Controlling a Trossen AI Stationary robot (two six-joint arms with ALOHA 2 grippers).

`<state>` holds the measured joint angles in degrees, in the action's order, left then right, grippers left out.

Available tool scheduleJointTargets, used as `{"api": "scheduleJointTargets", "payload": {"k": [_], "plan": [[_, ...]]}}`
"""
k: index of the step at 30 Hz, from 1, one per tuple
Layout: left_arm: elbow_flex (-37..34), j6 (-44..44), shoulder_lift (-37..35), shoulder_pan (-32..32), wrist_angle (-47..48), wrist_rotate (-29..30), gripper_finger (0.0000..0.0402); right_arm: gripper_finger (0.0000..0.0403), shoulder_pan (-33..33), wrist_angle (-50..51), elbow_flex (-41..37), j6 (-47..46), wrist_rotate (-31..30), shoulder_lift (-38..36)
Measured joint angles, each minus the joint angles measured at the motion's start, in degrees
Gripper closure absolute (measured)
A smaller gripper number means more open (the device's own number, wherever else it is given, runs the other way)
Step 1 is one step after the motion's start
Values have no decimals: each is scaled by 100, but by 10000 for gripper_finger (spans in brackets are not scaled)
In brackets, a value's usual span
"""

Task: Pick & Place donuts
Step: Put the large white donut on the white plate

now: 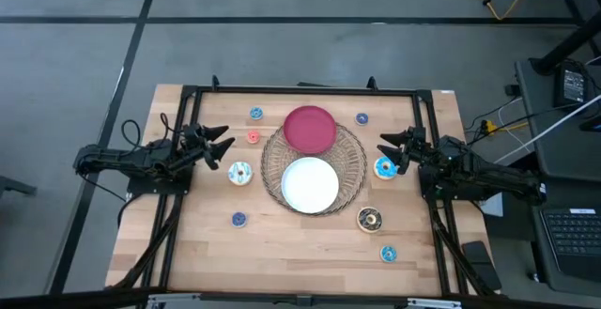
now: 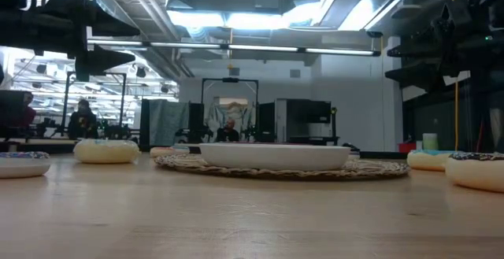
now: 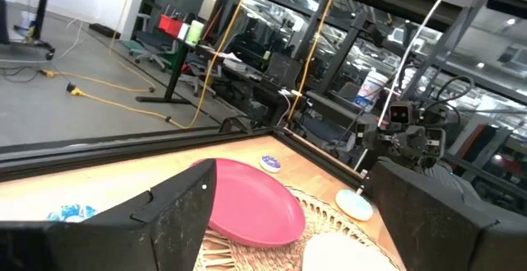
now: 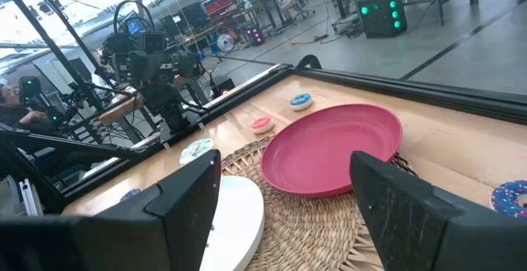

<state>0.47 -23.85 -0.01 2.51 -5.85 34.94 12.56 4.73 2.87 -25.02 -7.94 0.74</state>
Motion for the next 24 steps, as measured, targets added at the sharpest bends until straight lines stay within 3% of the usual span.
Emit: {"api": "scheduleJointTargets", "payload": {"k": [4,12,24], "plan": [[0,-103,1,1,3,4,89,132,1,0,0,0,0,1],[94,522,15,-5,156,-311,89,132,1,0,0,0,0,1],[930,906,484,-3,1090,-339,89,132,0,0,0,0,0,0]]}}
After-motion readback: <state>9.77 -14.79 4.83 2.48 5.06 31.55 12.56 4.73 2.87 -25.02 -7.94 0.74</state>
